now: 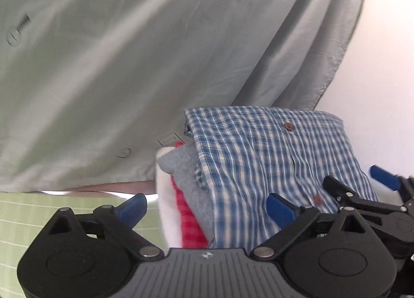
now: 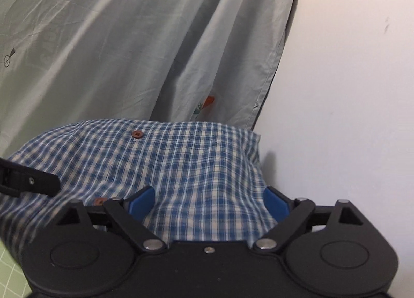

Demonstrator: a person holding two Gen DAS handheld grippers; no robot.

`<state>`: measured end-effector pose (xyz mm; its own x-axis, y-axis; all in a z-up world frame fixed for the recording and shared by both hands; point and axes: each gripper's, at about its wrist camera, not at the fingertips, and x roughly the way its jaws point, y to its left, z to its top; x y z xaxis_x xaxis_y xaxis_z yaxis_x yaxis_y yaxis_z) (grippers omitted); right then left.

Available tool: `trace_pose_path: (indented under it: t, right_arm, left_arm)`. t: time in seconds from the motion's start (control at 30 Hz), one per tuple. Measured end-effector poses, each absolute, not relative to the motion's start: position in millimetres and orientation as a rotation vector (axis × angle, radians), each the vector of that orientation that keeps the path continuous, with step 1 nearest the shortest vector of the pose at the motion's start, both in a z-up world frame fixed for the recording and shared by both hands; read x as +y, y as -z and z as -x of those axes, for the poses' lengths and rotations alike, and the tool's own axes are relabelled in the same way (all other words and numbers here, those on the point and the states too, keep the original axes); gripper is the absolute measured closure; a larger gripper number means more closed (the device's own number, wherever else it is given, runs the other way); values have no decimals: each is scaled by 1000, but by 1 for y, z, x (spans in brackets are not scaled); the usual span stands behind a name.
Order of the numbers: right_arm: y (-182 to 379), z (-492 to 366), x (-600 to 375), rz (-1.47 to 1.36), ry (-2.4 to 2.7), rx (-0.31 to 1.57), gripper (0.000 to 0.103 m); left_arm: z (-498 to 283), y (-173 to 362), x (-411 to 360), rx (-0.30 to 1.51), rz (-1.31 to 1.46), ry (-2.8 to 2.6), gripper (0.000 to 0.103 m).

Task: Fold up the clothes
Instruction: 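Place the folded shirt on top of the clothes stack and release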

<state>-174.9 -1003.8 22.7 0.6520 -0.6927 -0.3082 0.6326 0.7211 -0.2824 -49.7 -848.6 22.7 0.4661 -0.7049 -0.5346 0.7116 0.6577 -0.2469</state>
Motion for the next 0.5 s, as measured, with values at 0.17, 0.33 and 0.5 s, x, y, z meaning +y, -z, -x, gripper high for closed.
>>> trace_pose_path:
  t: [0.17,0.33,0.5]
  right_arm:
    - [-47,221,-958,86,799,377,1]
    - [-60,276,-899,-9,825,381,0]
    - [-55,335,-836,-102,802,401,0]
  left_arm:
    - [96,-48,-800,559,-63,895,0]
    - [144,-54,-743,542,-87,883,0]
    - [187,-48,-695,566,-121,887,0]
